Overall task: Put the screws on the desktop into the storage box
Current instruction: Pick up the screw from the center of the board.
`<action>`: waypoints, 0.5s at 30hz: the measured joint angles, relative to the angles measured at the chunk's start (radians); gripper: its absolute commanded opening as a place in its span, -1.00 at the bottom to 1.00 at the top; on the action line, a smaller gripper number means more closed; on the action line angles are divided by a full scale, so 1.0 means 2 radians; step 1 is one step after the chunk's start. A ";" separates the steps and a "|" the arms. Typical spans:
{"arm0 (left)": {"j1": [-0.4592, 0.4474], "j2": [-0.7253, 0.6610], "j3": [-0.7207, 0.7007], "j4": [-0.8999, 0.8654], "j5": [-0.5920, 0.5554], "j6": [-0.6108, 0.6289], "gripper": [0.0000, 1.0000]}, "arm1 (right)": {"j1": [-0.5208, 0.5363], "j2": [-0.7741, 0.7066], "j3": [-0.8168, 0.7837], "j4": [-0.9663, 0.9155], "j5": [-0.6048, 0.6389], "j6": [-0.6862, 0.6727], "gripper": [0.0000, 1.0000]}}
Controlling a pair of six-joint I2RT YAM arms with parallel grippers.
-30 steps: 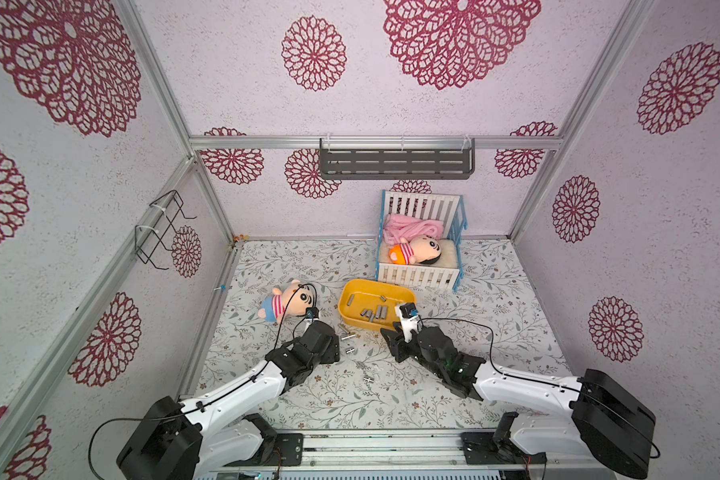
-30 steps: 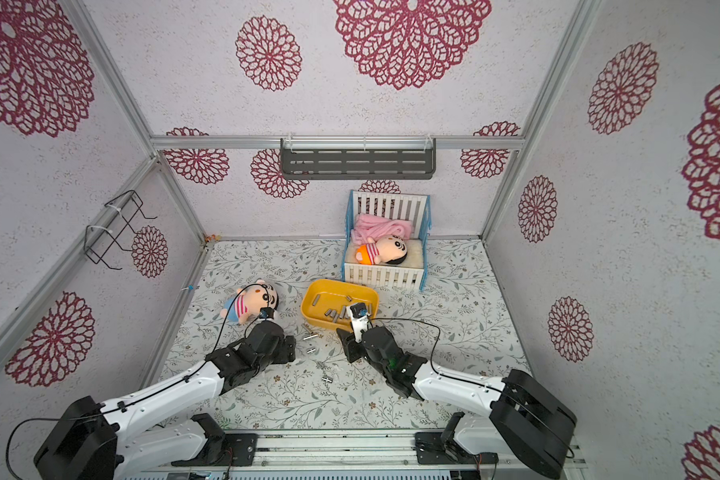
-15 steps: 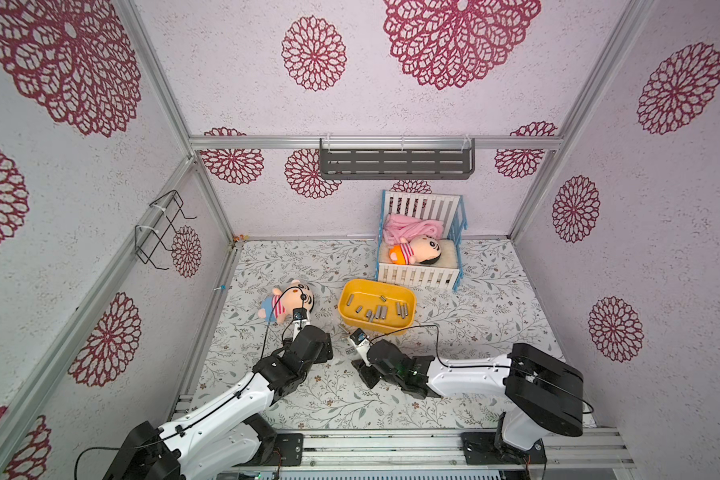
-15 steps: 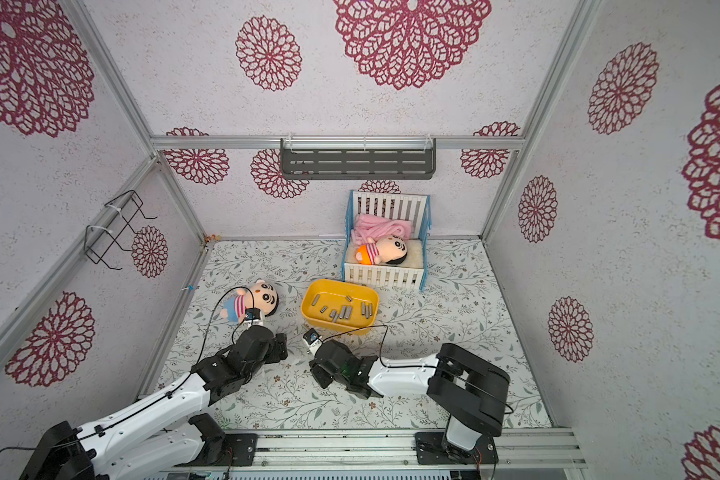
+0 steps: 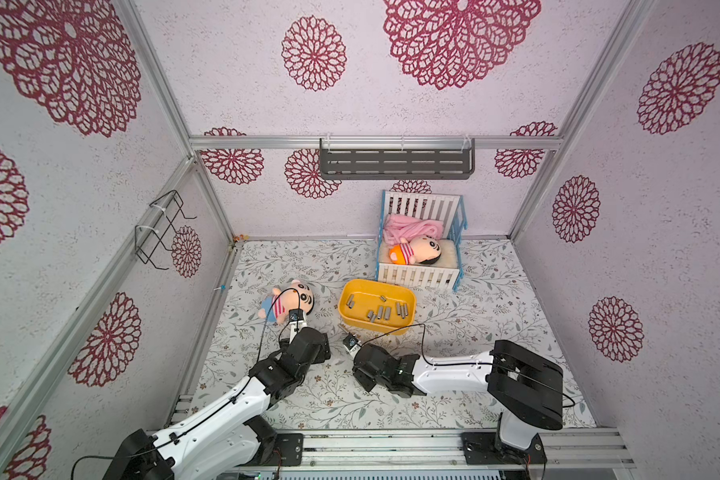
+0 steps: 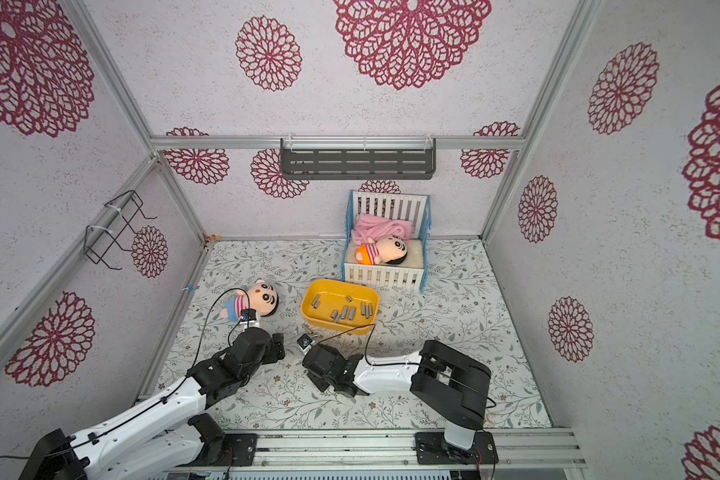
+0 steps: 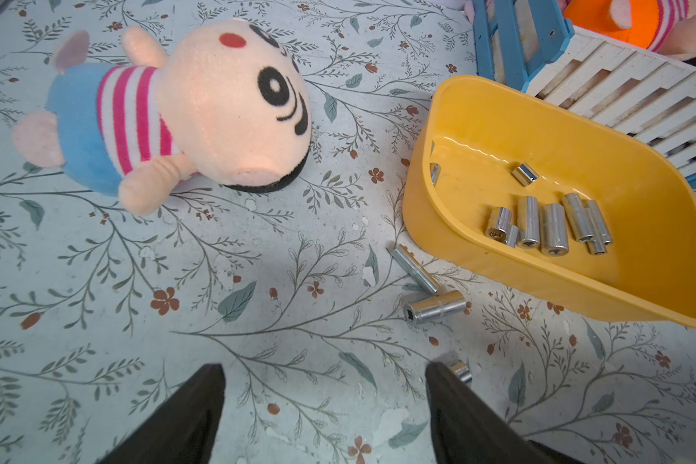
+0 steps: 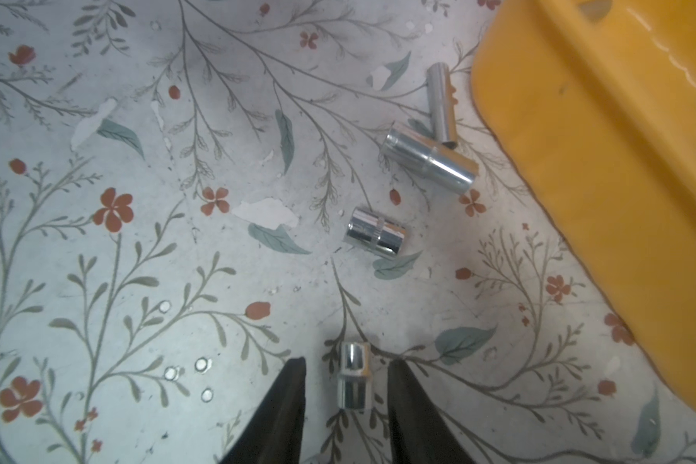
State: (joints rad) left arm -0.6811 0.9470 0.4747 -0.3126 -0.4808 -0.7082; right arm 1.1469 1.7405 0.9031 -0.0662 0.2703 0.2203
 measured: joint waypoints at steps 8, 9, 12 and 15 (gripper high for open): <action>0.000 0.000 0.000 0.000 0.001 0.000 0.68 | 0.000 0.009 0.000 -0.002 0.010 0.000 -0.36; 0.000 0.000 0.000 0.000 0.001 0.000 0.68 | 0.000 0.011 0.000 -0.002 0.011 0.000 -0.37; 0.000 0.001 0.000 0.000 0.002 0.000 0.68 | 0.000 0.018 0.000 -0.002 0.013 -0.001 -0.41; 0.000 0.001 0.000 0.000 0.003 0.000 0.68 | 0.000 0.022 0.001 -0.002 0.014 -0.002 -0.44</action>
State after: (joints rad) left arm -0.6811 0.9485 0.4747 -0.3126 -0.4755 -0.7082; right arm 1.1469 1.7840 0.9047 -0.0692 0.2993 0.2173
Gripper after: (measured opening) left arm 0.840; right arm 0.292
